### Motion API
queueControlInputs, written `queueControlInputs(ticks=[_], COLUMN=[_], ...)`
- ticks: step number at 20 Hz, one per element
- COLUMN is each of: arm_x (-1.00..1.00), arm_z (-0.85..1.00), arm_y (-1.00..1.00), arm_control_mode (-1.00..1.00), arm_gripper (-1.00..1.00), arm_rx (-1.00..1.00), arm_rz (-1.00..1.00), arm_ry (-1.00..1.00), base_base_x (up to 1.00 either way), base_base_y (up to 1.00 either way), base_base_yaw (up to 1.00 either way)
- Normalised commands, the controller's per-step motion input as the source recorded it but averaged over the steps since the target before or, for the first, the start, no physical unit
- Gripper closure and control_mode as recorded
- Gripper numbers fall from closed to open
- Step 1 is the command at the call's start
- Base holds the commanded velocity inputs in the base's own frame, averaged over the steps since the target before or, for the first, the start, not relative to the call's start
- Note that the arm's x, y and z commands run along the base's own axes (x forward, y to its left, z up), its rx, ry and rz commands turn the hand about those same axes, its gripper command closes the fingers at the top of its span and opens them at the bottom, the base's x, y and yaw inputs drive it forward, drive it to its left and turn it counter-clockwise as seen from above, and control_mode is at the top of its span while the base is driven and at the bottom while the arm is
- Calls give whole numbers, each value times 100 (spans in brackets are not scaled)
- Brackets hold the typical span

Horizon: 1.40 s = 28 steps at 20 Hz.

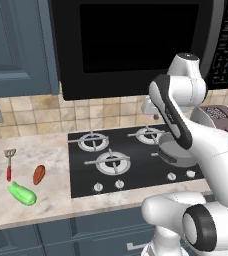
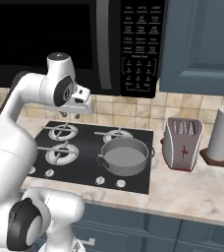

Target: Put the corn and sweet potato in the pot. Retrieve the spatula and lightly stir the vegetables in the pot.

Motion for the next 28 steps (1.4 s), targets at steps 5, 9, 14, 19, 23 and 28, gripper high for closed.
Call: queueControlInputs(ticks=[5,9,14,19,23,28], arm_x=[-25,-29,-29,-9,0,0], arm_z=[0,0,-5,-16,-50,-53], arm_y=[23,47,75,76,82,71], arm_control_mode=[-100,-100,-100,-100,-100,-100], arm_gripper=[-100,-100,-100,-100,-100,-100], arm_rx=[-6,-2,0,0,0,0], arm_rz=[3,7,7,2,0,1], arm_ry=[-3,0,3,7,15,27], base_base_x=[0,0,0,0,0,0], base_base_y=[0,0,0,0,0,0], base_base_yaw=[0,0,0,0,0,0])
